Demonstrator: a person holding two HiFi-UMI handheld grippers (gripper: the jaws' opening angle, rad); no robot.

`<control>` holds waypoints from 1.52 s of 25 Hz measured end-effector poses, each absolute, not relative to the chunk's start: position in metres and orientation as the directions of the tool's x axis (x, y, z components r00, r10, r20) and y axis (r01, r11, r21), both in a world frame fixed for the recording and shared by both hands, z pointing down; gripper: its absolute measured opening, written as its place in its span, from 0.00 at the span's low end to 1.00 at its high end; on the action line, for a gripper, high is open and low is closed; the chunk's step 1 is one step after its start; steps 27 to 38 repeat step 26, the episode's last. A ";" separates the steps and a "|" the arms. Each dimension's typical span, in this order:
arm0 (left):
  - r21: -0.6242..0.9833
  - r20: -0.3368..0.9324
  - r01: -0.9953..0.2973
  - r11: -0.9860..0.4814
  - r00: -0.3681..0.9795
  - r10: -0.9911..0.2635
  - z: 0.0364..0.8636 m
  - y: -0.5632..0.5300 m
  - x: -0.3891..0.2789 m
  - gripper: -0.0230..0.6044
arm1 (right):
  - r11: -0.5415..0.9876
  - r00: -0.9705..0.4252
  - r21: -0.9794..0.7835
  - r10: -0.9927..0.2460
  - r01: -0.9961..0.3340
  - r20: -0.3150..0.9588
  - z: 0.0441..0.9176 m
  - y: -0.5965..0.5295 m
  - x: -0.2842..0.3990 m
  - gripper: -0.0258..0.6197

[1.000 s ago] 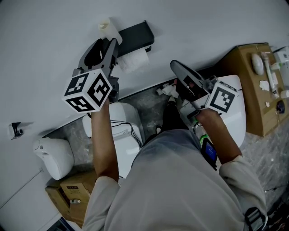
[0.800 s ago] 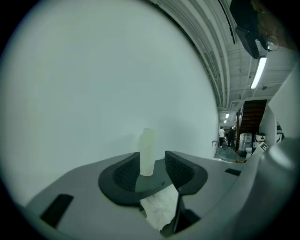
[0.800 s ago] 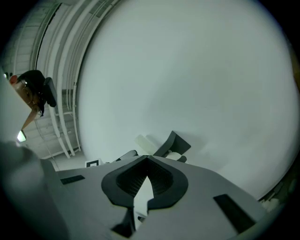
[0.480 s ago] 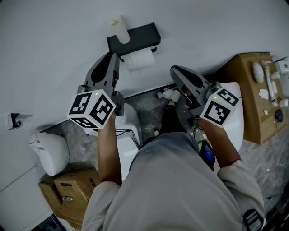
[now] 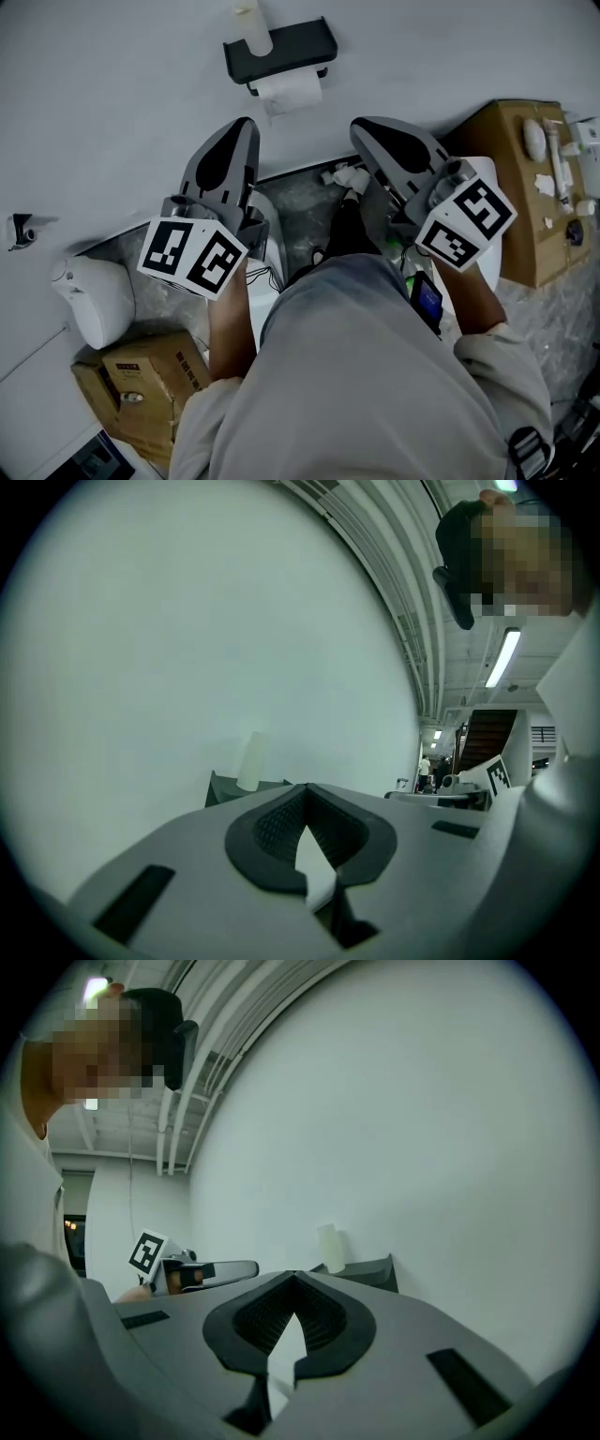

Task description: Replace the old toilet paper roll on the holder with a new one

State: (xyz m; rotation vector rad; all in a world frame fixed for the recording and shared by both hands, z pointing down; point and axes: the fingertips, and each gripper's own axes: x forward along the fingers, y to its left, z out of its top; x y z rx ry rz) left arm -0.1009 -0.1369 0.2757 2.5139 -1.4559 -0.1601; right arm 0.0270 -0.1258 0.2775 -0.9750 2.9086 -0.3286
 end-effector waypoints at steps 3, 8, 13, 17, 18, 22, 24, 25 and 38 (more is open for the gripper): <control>0.276 0.017 -0.827 -0.490 0.514 -0.858 0.276 -0.124 -0.097 0.05 | 0.775 -0.787 -0.168 -0.618 -0.610 0.006 0.271 -0.119 0.027 0.06; 0.296 0.005 -0.809 -0.507 0.533 -0.846 0.276 -0.110 -0.087 0.05 | 0.773 -0.781 -0.131 -0.624 -0.620 0.013 0.270 -0.109 0.030 0.06; 0.297 0.004 -0.805 -0.514 0.539 -0.842 0.277 -0.106 -0.086 0.05 | 0.779 -0.786 -0.116 -0.619 -0.616 0.015 0.269 -0.103 0.028 0.06; 0.297 0.005 -0.803 -0.516 0.542 -0.840 0.278 -0.105 -0.084 0.05 | 0.779 -0.785 -0.111 -0.620 -0.617 0.013 0.268 -0.103 0.028 0.06; 0.297 0.006 -0.803 -0.517 0.543 -0.840 0.279 -0.105 -0.083 0.04 | 0.779 -0.785 -0.111 -0.620 -0.617 0.013 0.268 -0.103 0.029 0.06; 0.300 0.006 -0.797 -0.524 0.551 -0.835 0.280 -0.105 -0.080 0.04 | 0.778 -0.784 -0.112 -0.621 -0.618 0.017 0.270 -0.103 0.030 0.06; 0.299 0.005 -0.795 -0.527 0.554 -0.833 0.279 -0.105 -0.079 0.05 | 0.777 -0.783 -0.109 -0.622 -0.620 0.020 0.270 -0.103 0.030 0.06; 0.298 0.004 -0.795 -0.529 0.555 -0.832 0.278 -0.105 -0.078 0.05 | 0.777 -0.783 -0.108 -0.622 -0.620 0.020 0.270 -0.103 0.030 0.06; 0.297 0.003 -0.794 -0.530 0.556 -0.831 0.277 -0.105 -0.078 0.05 | 0.777 -0.782 -0.106 -0.622 -0.621 0.021 0.269 -0.103 0.030 0.06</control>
